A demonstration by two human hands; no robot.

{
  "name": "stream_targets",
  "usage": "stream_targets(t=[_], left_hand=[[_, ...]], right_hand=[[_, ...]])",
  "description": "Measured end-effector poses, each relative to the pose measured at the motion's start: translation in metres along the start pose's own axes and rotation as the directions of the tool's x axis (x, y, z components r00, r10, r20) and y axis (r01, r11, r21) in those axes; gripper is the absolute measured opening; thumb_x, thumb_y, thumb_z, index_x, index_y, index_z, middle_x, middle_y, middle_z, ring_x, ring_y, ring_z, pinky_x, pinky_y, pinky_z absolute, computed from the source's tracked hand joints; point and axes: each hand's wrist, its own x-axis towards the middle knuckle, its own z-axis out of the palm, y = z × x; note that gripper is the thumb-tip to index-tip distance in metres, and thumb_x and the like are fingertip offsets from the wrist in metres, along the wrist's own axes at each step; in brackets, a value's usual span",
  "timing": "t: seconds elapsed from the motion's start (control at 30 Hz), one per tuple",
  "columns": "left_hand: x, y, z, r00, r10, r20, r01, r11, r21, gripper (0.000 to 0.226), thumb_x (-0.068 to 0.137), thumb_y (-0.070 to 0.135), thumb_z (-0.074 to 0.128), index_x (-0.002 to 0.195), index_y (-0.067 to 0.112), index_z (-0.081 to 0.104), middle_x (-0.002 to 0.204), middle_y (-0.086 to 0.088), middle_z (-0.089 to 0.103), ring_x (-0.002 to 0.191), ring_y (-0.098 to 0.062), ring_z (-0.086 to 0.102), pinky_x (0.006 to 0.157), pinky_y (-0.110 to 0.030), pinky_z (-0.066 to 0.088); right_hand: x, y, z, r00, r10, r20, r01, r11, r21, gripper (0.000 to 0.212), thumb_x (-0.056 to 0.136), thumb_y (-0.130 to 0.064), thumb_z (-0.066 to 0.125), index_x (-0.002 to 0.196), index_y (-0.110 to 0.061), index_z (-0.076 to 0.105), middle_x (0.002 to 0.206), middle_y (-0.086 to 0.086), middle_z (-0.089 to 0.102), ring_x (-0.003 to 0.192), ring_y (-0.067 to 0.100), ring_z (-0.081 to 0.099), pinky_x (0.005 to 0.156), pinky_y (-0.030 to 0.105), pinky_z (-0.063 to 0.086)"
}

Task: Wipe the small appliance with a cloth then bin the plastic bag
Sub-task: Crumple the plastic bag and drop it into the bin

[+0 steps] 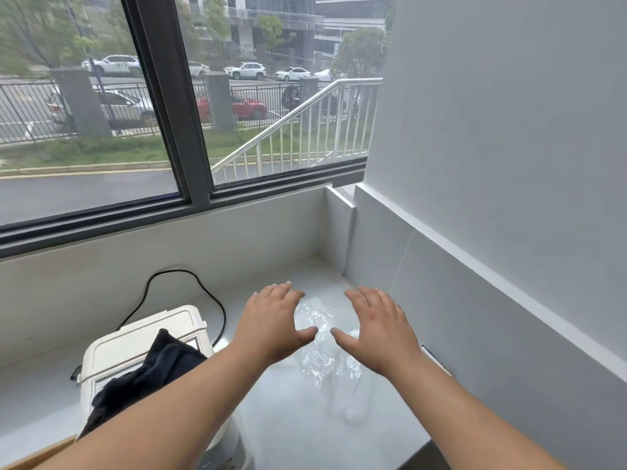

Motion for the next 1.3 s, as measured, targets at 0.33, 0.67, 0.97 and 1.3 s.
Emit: stream_targets(t=[0.33,0.67,0.97,1.3], left_hand=[[0.034,0.015,0.049,0.994,-0.041,0.1,0.037,0.998,0.042,0.083,0.082,0.073,0.059,0.153,0.036,0.041,0.17,0.001,0.031,0.156,-0.023,0.026,0.126,-0.046,0.024],[0.06,0.013,0.089,0.977,-0.127,0.172,0.111,0.989,0.101,0.086,0.08,0.07,0.061,0.155,0.035,0.037,0.171,0.002,0.028,0.156,-0.023,0.024,0.126,-0.048,0.024],[0.08,0.011,0.12,0.939,-0.214,0.27,0.185,0.974,0.127,0.104,0.074,0.071,0.072,0.16,0.037,0.023,0.175,0.0,0.011,0.16,-0.031,0.011,0.127,-0.057,0.017],[0.088,0.015,0.141,0.858,-0.326,0.397,0.261,0.942,0.211,0.135,0.071,0.067,0.083,0.165,0.034,-0.007,0.176,-0.009,-0.01,0.161,-0.041,0.002,0.126,-0.062,0.018]], right_hand=[[0.018,0.037,0.054,0.993,-0.017,0.119,0.015,1.0,0.018,0.093,0.085,-0.08,0.038,0.164,-0.038,0.016,0.173,-0.002,0.017,0.159,0.027,0.011,0.129,0.046,0.015],[0.043,0.059,0.102,0.976,-0.051,0.212,0.038,0.997,0.062,0.098,0.082,-0.082,0.041,0.164,-0.04,0.008,0.175,-0.002,0.01,0.161,0.028,0.003,0.129,0.048,0.006],[0.051,0.064,0.136,0.95,-0.081,0.301,0.054,0.994,0.097,0.106,0.076,-0.084,0.046,0.163,-0.043,0.001,0.176,-0.002,0.001,0.161,0.032,-0.004,0.129,0.05,0.003],[0.043,0.063,0.157,0.903,-0.069,0.424,0.055,0.997,0.045,0.126,0.07,-0.085,0.061,0.159,-0.046,-0.019,0.174,0.006,-0.02,0.159,0.045,-0.01,0.128,0.062,0.004]])
